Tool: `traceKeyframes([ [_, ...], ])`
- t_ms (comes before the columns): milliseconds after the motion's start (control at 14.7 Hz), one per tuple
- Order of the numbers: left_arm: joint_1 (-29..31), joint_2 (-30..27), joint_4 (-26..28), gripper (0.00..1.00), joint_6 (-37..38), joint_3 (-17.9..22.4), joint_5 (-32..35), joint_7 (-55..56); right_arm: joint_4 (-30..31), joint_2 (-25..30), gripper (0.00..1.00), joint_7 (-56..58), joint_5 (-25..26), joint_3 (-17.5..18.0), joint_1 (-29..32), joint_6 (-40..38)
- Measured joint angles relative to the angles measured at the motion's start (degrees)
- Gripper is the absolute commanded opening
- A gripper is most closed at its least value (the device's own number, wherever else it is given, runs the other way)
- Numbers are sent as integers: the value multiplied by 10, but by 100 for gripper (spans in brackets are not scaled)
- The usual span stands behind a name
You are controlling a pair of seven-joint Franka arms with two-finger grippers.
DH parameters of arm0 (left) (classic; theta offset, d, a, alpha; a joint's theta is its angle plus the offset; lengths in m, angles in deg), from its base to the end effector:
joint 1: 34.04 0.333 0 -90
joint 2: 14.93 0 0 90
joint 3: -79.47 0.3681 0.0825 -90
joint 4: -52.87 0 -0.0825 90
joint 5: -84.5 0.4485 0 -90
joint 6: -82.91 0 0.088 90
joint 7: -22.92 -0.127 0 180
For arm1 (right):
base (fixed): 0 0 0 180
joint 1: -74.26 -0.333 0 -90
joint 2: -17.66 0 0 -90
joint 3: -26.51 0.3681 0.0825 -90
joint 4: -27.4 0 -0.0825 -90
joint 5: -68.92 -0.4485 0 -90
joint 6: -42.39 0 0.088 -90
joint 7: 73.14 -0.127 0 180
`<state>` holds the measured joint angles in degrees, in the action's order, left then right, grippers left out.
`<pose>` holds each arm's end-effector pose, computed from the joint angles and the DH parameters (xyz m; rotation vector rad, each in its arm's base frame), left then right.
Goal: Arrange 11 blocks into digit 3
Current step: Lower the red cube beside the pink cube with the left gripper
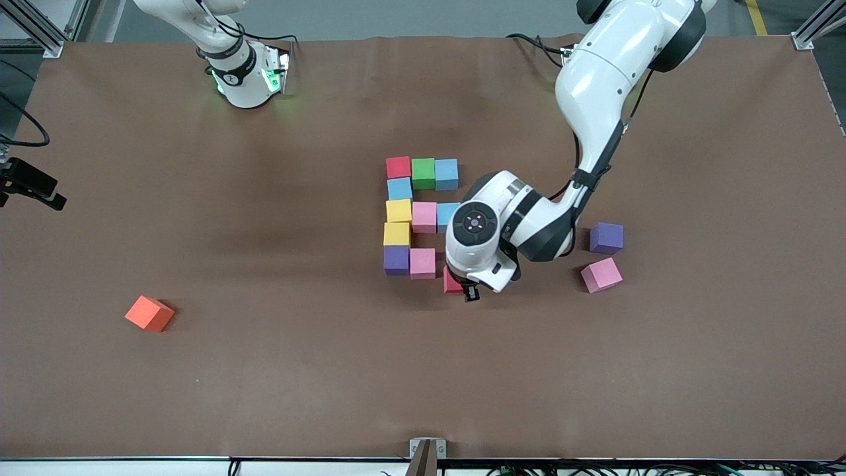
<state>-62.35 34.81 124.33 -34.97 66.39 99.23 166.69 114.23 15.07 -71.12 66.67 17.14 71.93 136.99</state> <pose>0.6749 -0.5064 0.2257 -2.0065 -2.3726 -0.0798 0.6416 -0.0719 0.6659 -3.1105 0.1377 -0.1453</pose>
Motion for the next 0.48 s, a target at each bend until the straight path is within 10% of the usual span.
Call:
traceKeyframes([
  [477, -32, 2, 28, 18, 0, 0, 40, 50, 0, 0, 100, 0, 12, 5, -2, 0],
])
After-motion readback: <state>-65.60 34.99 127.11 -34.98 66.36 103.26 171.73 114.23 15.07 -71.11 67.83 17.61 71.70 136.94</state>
